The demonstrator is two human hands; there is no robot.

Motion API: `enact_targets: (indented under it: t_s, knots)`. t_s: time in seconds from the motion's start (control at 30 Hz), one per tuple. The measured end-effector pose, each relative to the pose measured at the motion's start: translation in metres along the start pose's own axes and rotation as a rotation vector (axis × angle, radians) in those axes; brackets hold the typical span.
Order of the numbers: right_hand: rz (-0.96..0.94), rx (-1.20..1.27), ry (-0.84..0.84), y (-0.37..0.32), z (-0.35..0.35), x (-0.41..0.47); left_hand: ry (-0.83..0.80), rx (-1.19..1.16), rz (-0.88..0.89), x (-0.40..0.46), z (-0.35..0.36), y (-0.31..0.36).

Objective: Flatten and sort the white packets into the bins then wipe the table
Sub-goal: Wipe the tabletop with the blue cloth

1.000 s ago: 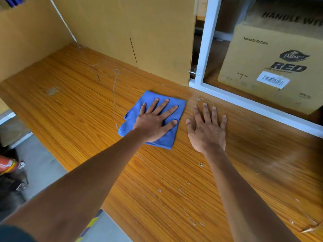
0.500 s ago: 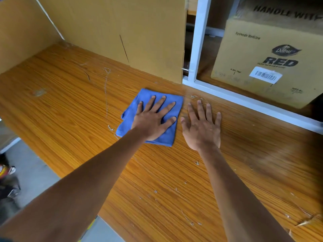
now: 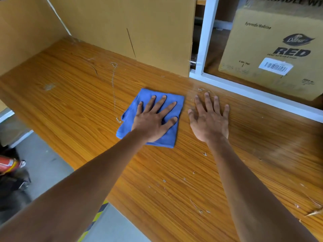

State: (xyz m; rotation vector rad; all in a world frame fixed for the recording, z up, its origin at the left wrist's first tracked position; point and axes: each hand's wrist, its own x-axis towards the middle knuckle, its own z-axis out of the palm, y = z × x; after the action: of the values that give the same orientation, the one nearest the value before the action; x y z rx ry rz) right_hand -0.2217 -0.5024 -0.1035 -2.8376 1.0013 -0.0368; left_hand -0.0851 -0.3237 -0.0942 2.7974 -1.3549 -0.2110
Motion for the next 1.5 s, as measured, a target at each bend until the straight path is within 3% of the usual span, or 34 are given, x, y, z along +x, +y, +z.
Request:
enact_targets:
  t_s: [0.1,0.3,0.6,0.87,1.13,1.37,1.5]
  knots:
    - [-0.007,-0.024,-0.005,-0.002,0.0,-0.002,-0.001,0.006,-0.023,-0.01,0.001,-0.001]
    - [-0.003,-0.033,-0.024,-0.007,-0.001,-0.012,-0.044,0.01,0.008,0.053,-0.013,0.003]
    - [-0.034,-0.018,-0.068,-0.027,-0.003,-0.07,-0.012,0.008,-0.044,-0.114,0.006,-0.03]
    - [-0.025,-0.026,-0.039,-0.034,0.005,-0.072,-0.023,-0.001,-0.012,-0.015,-0.006,-0.021]
    - [-0.007,-0.02,-0.065,-0.035,-0.004,-0.079,0.004,0.019,-0.023,-0.153,0.01,-0.05]
    - [-0.01,-0.039,-0.034,-0.035,0.004,-0.076,0.006,-0.022,-0.036,-0.061,-0.004,-0.051]
    - [0.003,-0.033,-0.044,-0.036,0.003,-0.079,-0.011,-0.02,-0.028,-0.081,0.001,-0.055]
